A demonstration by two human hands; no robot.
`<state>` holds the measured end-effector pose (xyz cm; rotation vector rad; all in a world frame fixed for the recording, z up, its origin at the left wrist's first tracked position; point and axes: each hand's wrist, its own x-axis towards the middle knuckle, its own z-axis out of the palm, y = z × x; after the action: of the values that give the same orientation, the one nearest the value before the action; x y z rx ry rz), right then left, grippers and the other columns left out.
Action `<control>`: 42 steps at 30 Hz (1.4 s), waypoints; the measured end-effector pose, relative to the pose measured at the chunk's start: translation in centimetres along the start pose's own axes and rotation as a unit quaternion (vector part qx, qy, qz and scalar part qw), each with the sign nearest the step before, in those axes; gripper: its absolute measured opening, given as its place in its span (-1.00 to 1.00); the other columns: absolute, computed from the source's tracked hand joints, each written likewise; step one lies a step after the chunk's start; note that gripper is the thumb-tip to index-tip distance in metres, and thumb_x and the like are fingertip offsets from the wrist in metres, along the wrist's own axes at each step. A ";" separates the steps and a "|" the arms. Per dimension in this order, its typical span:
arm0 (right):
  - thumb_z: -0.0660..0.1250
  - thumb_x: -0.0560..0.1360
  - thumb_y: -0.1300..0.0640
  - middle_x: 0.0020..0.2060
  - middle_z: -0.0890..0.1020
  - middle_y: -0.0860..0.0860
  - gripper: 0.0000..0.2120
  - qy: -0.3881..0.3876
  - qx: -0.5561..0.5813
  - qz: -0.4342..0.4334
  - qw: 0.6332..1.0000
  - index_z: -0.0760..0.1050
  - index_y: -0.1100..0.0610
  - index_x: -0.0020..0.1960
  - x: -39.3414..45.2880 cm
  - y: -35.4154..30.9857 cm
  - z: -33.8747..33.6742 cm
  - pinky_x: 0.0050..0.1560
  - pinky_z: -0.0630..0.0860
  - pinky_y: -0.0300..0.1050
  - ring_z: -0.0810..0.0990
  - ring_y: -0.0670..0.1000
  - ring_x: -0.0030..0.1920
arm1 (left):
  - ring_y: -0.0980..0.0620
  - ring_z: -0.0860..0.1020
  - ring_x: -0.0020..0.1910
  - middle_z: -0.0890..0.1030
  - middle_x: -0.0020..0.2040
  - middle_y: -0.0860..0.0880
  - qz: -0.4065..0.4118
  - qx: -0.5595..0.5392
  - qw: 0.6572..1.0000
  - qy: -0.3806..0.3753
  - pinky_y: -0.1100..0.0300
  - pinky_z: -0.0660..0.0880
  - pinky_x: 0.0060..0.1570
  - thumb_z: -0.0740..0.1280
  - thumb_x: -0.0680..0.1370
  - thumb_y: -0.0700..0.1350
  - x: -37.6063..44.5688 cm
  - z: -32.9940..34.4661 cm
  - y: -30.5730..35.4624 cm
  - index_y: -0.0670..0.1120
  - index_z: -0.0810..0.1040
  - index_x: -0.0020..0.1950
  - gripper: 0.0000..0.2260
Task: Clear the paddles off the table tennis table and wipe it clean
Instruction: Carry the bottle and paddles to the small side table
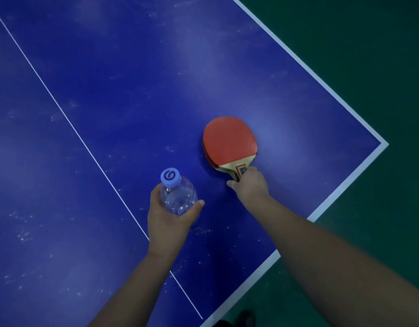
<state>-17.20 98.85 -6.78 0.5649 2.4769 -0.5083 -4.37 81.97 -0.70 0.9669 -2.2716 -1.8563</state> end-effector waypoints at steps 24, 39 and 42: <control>0.45 0.40 0.12 -0.23 0.56 -0.06 -0.78 0.043 0.146 0.022 0.988 0.47 0.10 -0.02 -10.2 12.3 -2.0 -0.27 0.44 -0.13 0.57 0.02 -0.21 | 0.28 0.58 0.01 0.60 0.11 0.16 0.056 0.026 0.990 -0.130 0.47 0.48 -0.10 0.64 0.31 -0.07 -3.7 2.7 -0.6 0.22 0.43 0.19 -0.41; 0.45 0.42 0.02 -0.20 0.56 -0.06 -0.75 0.222 0.320 0.323 0.863 0.45 0.07 -0.01 -41.5 48.3 4.6 -0.23 0.39 -0.11 0.54 0.03 -0.17 | 0.07 0.66 -0.04 0.67 0.03 0.01 0.182 0.132 0.811 -0.541 0.19 0.57 -0.01 0.59 0.16 0.10 -35.9 14.9 -5.4 0.03 0.49 0.16 -0.38; 0.43 0.41 0.00 -0.25 0.55 -0.08 -0.76 0.248 0.352 0.380 0.819 0.43 0.06 -0.05 -49.7 55.2 7.8 -0.26 0.39 -0.10 0.55 0.03 -0.20 | 0.03 0.66 -0.05 0.67 0.02 0.04 0.205 0.174 0.763 -0.587 0.06 0.61 -0.03 0.61 0.17 0.07 -45.8 16.2 -8.4 0.08 0.49 0.12 -0.42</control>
<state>51.04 127.55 3.13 2.0944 2.1301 -1.0197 29.33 117.81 2.69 -1.0638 -3.0483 -2.0825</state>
